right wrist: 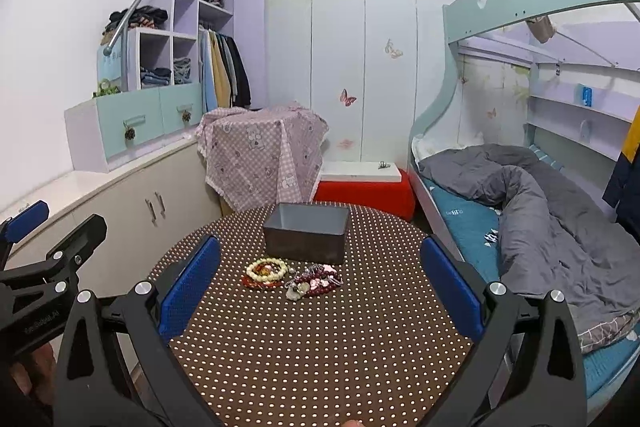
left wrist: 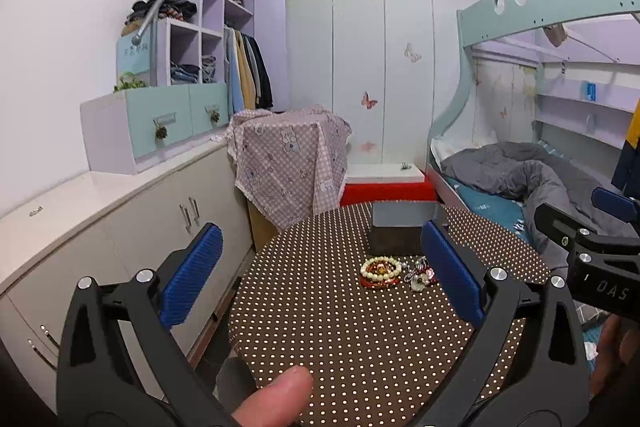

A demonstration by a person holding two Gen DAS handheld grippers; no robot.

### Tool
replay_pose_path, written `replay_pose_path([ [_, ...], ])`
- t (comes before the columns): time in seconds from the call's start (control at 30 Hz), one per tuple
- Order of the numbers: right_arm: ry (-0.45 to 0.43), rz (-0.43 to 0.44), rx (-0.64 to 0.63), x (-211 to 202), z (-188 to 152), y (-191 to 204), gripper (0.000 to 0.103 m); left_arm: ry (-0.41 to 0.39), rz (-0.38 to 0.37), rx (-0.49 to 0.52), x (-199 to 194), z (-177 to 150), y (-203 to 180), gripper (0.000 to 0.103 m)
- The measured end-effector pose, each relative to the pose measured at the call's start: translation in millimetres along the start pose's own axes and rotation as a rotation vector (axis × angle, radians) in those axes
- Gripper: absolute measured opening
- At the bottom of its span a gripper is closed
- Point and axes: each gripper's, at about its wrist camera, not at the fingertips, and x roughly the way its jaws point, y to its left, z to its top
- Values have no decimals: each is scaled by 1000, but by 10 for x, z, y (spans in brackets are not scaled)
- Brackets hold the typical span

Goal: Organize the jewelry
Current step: 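Grasp the white pearl bracelet with the left tool while the right tool grasps the red string bracelet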

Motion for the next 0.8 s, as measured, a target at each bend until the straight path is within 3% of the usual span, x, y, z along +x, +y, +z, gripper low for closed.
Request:
replay_pose_path([
  [0.17, 94, -30, 4, 440, -163, -204, 96, 84, -2, 11, 503, -148, -12, 97],
  [0.5, 333, -25, 29, 1313, -560, -388, 96, 365, -90, 25, 1936, -551, -193, 97],
  [0.67, 404, -6, 39, 1582, -584, -395, 96, 481, -107, 37, 2471, -630, -276, 97],
  [0.73, 420, 1, 46, 1672, -579, -406, 96, 512, -114, 44, 2605, -671, -299, 94],
  [0.8, 439, 6, 52, 1741, -575, -427, 96, 554, -117, 52, 2742, -731, -327, 83],
])
